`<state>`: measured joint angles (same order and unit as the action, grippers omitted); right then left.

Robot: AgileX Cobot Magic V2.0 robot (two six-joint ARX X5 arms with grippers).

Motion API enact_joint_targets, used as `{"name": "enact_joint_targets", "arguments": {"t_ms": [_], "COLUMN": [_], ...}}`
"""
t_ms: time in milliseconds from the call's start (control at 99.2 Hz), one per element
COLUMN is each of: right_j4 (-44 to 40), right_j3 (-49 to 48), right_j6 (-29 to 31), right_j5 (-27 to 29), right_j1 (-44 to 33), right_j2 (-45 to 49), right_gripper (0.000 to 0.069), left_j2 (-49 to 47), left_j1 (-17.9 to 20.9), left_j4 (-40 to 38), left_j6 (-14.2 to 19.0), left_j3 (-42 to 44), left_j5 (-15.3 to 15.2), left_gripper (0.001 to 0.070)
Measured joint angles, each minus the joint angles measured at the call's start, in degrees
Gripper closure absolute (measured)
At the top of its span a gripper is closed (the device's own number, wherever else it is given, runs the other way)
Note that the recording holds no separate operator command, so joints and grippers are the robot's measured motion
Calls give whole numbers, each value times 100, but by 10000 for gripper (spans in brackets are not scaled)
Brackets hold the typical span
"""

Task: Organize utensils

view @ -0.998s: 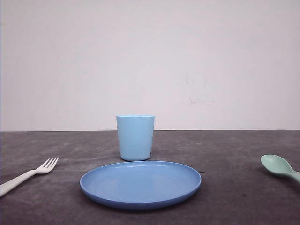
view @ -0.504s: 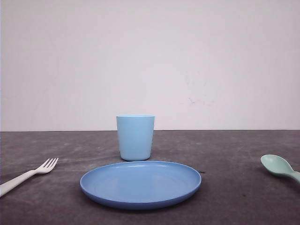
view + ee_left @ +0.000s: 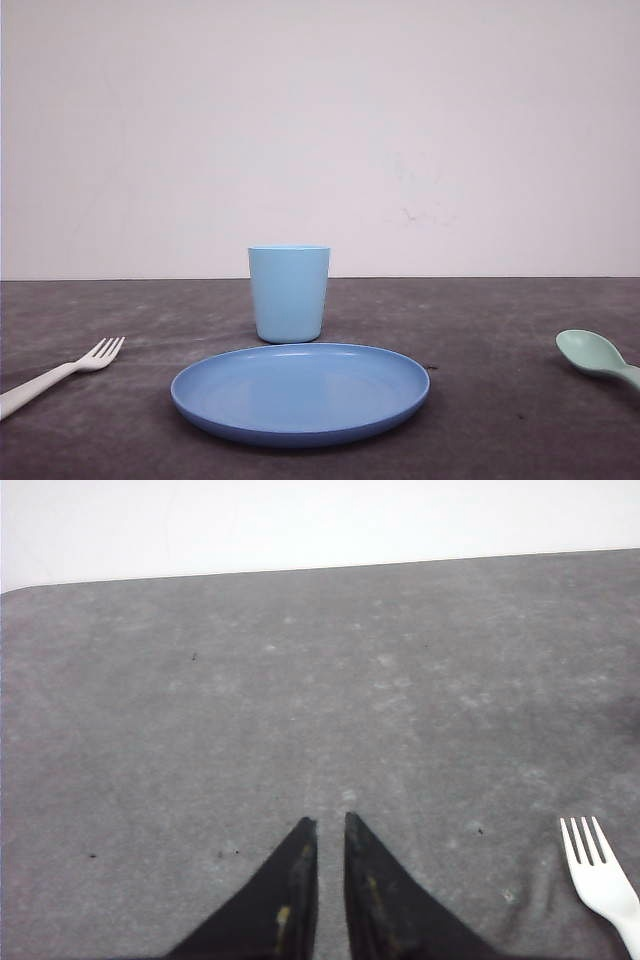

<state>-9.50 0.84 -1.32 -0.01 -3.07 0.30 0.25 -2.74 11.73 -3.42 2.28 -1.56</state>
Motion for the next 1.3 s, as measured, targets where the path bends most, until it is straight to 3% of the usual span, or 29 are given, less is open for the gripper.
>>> {"name": "enact_joint_targets", "arguments": {"t_ms": [191, 534, 736, 857, 1088, 1300], "right_j4": [2, 111, 612, 267, -503, -2026], "right_j3": [0, 0, 7, 334, 2155, 4162], "right_j6": [140, 1587, 2439, 2677, 2334, 1292], "right_j5": [-164, -1180, -1196, -1180, -1182, -1071], "right_j1": [0, 0, 0, 0, 0, 129], "right_j2": [0, 0, 0, 92, 1381, 3128], "right_gripper": [685, 685, 685, 685, 685, 685], "left_j2": [0, 0, 0, 151, 1259, 2916], "left_j1": [0, 0, 0, 0, 0, 0], "left_j4": [-35, -120, -122, -33, 48, 1027], "left_j6": [72, 1257, 1829, 2081, 2090, 1423], "left_j3": [-7, -37, -37, 107, 1604, 3460], "left_j5": [0, 0, 0, 0, 0, 26], "left_gripper": [685, 685, 685, 685, 685, 685]}}
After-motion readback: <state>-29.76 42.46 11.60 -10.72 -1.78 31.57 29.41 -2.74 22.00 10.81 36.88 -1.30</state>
